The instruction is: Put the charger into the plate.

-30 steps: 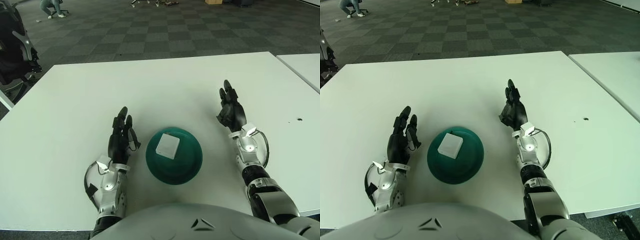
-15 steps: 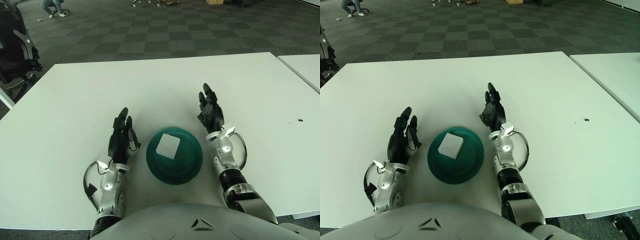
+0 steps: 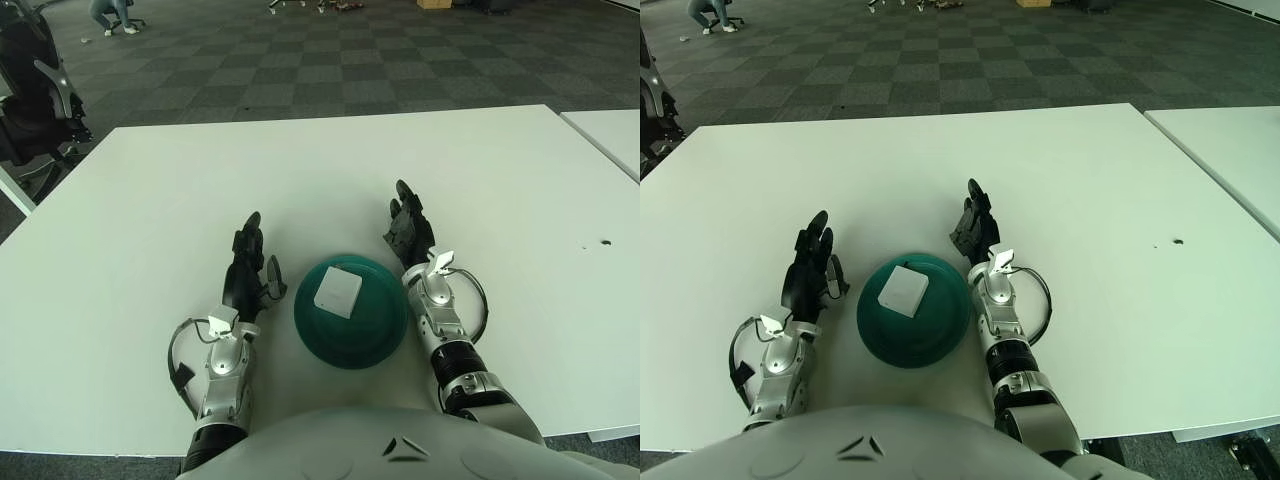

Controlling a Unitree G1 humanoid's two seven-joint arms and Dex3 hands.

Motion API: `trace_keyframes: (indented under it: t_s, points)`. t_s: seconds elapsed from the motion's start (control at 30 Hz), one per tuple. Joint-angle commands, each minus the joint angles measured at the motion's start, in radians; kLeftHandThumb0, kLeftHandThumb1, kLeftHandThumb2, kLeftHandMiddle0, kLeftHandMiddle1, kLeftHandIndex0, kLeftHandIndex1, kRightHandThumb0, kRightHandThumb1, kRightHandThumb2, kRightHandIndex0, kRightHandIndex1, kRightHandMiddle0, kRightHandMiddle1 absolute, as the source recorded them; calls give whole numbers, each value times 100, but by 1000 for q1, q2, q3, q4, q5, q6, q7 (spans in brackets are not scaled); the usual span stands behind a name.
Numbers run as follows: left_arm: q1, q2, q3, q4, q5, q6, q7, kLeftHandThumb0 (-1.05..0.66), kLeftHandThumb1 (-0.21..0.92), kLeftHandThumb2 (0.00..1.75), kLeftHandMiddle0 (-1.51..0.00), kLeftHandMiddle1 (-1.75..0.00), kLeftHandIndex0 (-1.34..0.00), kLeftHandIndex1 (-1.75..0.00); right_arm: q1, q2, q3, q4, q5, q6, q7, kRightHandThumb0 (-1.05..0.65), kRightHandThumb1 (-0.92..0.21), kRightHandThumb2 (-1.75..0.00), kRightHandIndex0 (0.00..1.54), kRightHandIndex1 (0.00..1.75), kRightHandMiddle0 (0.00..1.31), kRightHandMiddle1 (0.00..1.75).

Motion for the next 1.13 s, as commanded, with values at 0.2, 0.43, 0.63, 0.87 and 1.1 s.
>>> trace_keyframes:
  t_s: [0.2, 0.43, 0.63, 0.87, 1.1]
  points:
    - [26, 28, 37, 292, -2, -29, 31, -85, 92, 108, -13, -1, 0, -43, 37, 10, -33, 224, -19, 137, -46, -87, -92, -108, 0, 0, 0, 14]
    - [6, 18, 56, 294, -64, 20, -10, -83, 92, 107, -16, -2, 0, -42, 33, 9, -34, 264, -28, 115, -46, -89, -92, -107, 0, 0, 0, 13]
    - [38, 12, 45, 239, -55, 31, -16, -83, 92, 108, -17, -2, 0, -41, 58, -2, -32, 254, -38, 100, -28, -89, -92, -108, 0, 0, 0, 14]
    - [43, 0, 41, 228, -63, 41, -27, -83, 92, 106, -20, -3, 0, -44, 72, -76, -74, 335, -29, 37, 29, -92, -92, -109, 0, 0, 0, 15]
    - [57, -28, 44, 227, -111, 34, -75, -83, 92, 101, -21, -3, 0, -49, 58, -115, -96, 423, -41, -32, 43, -97, -92, -107, 0, 0, 0, 11]
